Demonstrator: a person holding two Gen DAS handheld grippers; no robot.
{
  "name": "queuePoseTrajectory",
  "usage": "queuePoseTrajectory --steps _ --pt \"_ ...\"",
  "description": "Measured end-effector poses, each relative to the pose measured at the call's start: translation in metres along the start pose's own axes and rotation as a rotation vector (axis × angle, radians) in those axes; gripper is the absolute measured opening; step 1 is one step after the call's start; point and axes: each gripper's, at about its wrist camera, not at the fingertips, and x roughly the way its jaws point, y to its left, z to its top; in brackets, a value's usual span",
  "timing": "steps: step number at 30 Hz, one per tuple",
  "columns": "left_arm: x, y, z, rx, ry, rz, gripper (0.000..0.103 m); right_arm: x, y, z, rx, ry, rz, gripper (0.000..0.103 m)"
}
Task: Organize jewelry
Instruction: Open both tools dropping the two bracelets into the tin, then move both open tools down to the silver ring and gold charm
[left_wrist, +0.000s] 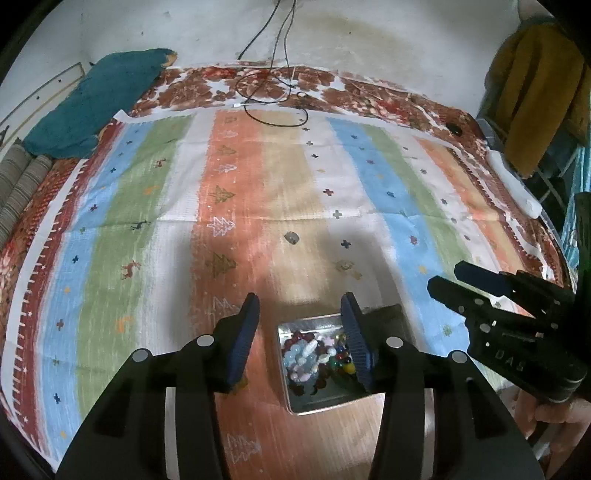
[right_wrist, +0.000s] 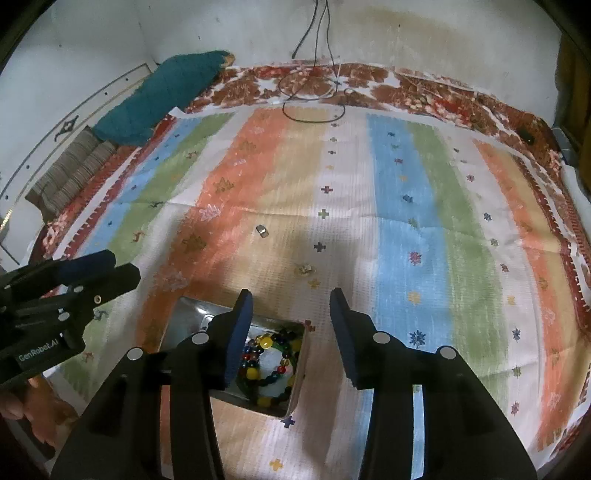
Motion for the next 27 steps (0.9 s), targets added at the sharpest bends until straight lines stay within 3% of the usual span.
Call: queuePoseTrajectory --steps 14,18,27 --pt "0.03 0.006 0.034 -0.01 0.019 0.023 0.062 0.03 -0.001 0.016 -0.012 0.066 -0.013 0.054" --pt "0.045 0.011 0.045 -0.022 0.041 0.021 0.062 0.039 0.0 0.02 -0.021 0.083 -0.012 0.059" --pt "0.068 0.005 0.058 0.036 0.065 0.047 0.064 0.067 -0.004 0.027 -0.027 0.14 -0.025 0.059"
